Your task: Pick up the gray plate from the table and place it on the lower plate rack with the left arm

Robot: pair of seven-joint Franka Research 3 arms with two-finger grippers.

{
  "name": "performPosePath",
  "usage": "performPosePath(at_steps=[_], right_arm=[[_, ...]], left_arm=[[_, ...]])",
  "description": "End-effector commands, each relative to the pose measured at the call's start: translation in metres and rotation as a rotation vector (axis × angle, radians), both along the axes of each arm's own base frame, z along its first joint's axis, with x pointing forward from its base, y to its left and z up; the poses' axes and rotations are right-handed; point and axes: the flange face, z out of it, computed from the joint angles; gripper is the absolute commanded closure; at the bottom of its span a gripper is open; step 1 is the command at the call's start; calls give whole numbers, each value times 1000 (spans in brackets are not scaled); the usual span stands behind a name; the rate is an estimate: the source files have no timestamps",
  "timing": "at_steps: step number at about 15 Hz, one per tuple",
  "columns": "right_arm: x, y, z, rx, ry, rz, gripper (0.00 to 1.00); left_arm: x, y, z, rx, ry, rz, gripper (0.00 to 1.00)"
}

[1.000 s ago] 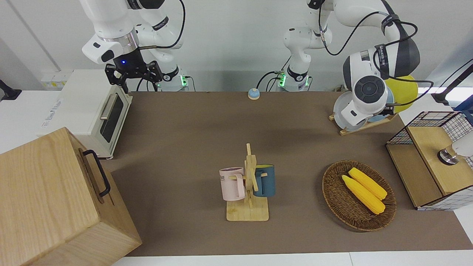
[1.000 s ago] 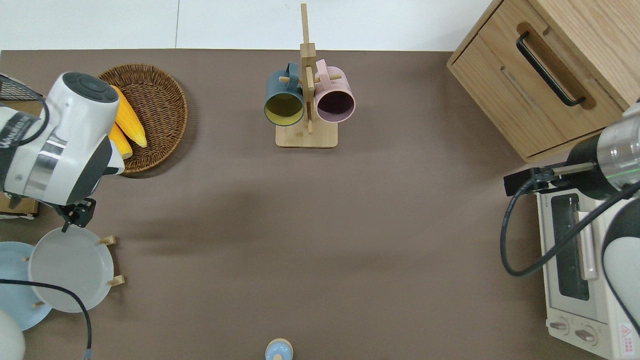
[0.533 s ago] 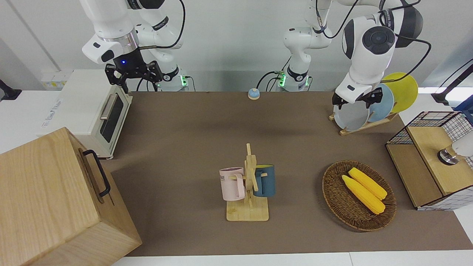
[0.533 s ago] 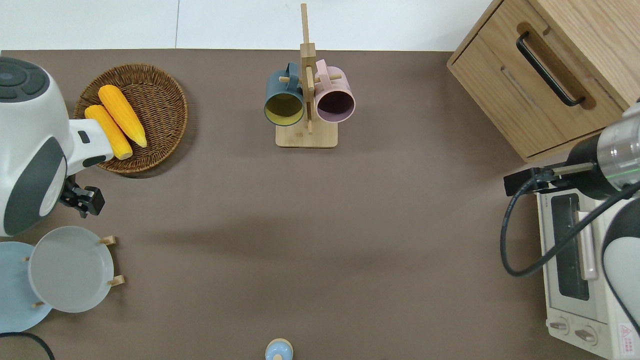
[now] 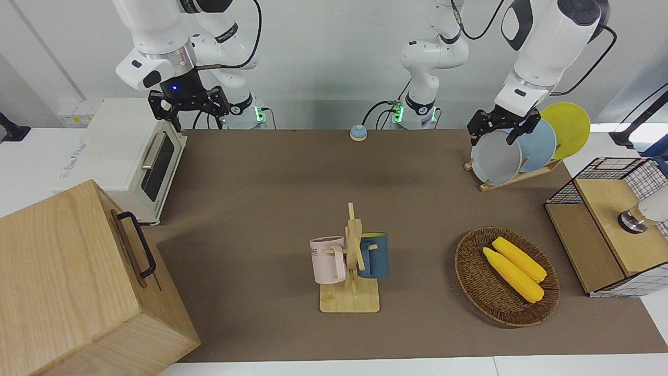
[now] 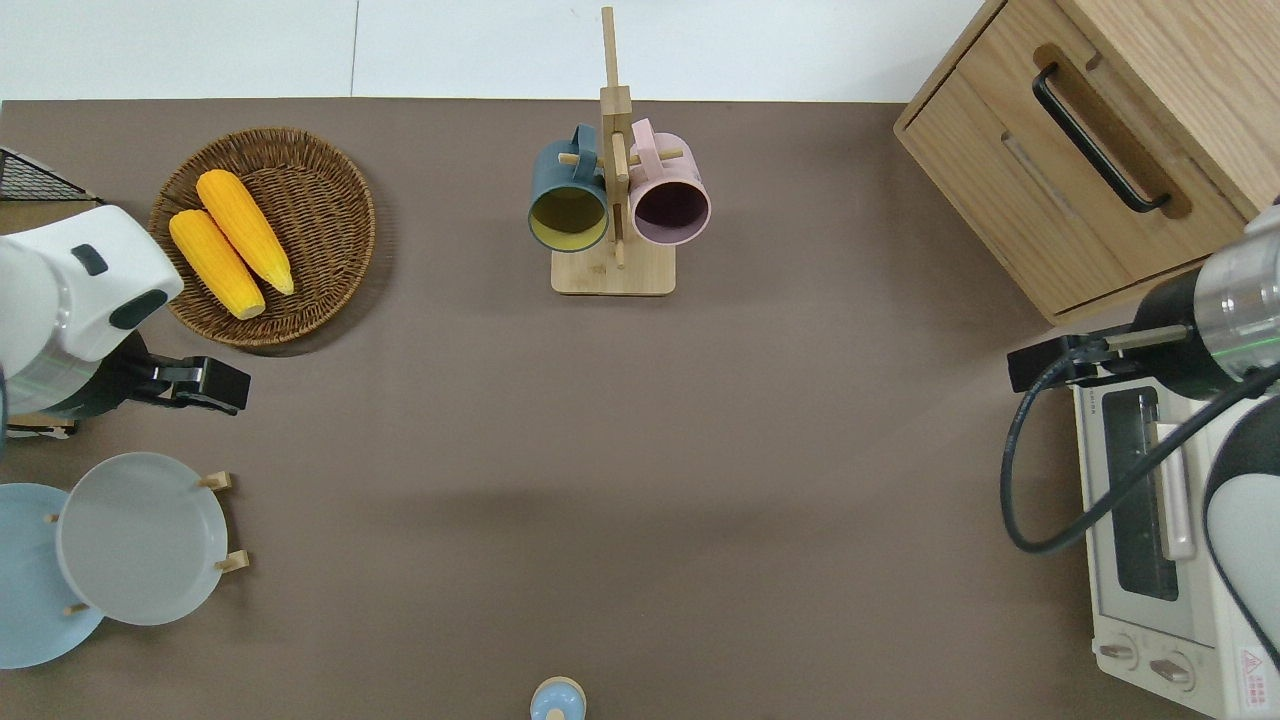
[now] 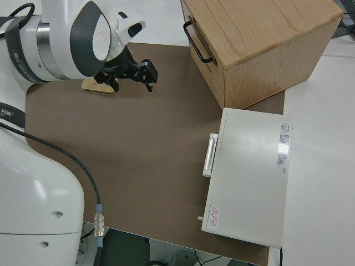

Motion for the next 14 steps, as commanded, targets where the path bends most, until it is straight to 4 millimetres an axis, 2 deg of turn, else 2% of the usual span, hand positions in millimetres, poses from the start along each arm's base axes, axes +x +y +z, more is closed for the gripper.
performPosePath(at_steps=[1,7,11,14], right_arm=[[-2,-2,4,-3,4,-17,17],[-2,-2,4,-3,4,-17,17],[-2,-2,4,-3,4,-17,17],[-2,-2,4,-3,4,-17,17]], left_arm=[[-25,-5,23,-15,-57,72,5],[-34,-13,34,-35,-44,68,5],[-32,-5,32,-61,-26,94,5],[-30,-8,35,-75,-20,89,5]])
